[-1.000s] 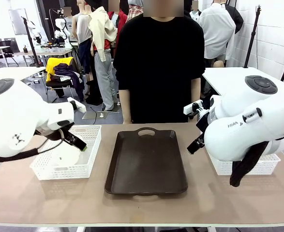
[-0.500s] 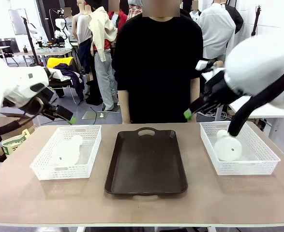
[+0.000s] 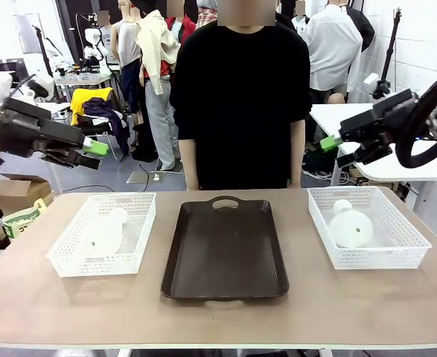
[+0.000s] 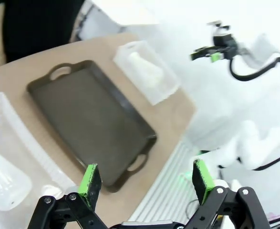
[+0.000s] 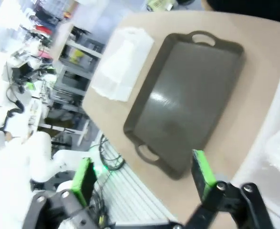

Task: Prepare the laboratory tools.
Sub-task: Pick up the Big flask that the person points to.

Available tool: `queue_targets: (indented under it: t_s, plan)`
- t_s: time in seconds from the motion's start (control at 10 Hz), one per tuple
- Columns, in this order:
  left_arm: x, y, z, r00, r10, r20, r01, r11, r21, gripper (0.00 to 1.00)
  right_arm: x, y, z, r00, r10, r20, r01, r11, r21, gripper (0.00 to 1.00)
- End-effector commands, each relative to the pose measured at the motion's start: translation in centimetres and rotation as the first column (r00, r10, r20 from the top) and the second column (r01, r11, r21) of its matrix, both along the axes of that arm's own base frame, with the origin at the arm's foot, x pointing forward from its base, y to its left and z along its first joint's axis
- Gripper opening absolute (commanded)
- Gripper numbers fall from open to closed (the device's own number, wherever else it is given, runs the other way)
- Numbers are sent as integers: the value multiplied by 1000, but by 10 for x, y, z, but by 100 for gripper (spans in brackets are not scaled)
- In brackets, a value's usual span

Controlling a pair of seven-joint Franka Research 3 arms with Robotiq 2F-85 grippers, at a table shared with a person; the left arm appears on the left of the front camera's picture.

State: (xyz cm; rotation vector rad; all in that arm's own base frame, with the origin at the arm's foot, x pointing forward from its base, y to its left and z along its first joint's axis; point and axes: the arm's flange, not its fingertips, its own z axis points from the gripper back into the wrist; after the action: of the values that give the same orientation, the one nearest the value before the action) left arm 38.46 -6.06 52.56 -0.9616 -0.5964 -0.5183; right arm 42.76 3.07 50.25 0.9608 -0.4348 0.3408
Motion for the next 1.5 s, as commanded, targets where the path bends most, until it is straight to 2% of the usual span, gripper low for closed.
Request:
queue_targets:
  t_s: [0.0,0.1,0.2,0.3,0.6,0.7,0.8,1.0,1.2,1.4]
  plan:
    - [26,9,-17,993,-55,-104,48,996,-72,100,13,-11,-14,997,8,-75,-4,998,56,100]
    - [24,11,-19,989,-68,-133,54,992,-111,100,12,-16,-20,995,15,-95,-8,998,68,100]
    - [30,15,-26,988,35,-153,-57,988,-146,100,15,-19,-31,995,-5,-95,8,999,38,100]
    - [11,13,-14,994,-59,-92,47,992,-121,100,5,-22,-21,996,3,-93,3,997,71,100]
    - [11,13,-14,994,-59,-92,47,992,-121,100,5,-22,-21,996,3,-93,3,997,71,100]
    - [15,12,-21,989,-53,-136,37,992,-117,100,5,-23,-26,994,-5,-113,9,999,42,100]
    - [11,4,-30,970,-96,-225,43,972,-229,100,8,-17,-31,979,41,-200,-13,990,138,100]
    - [0,2,-39,922,-156,-353,3,918,-397,100,16,-34,-21,952,43,-304,56,950,308,100]
    - [-5,15,-50,909,-165,-383,-27,893,-449,100,26,-50,-19,925,42,-377,122,908,400,100]
    - [-3,32,-68,883,-127,-453,-122,868,-482,100,32,-64,-25,910,27,-414,169,887,430,100]
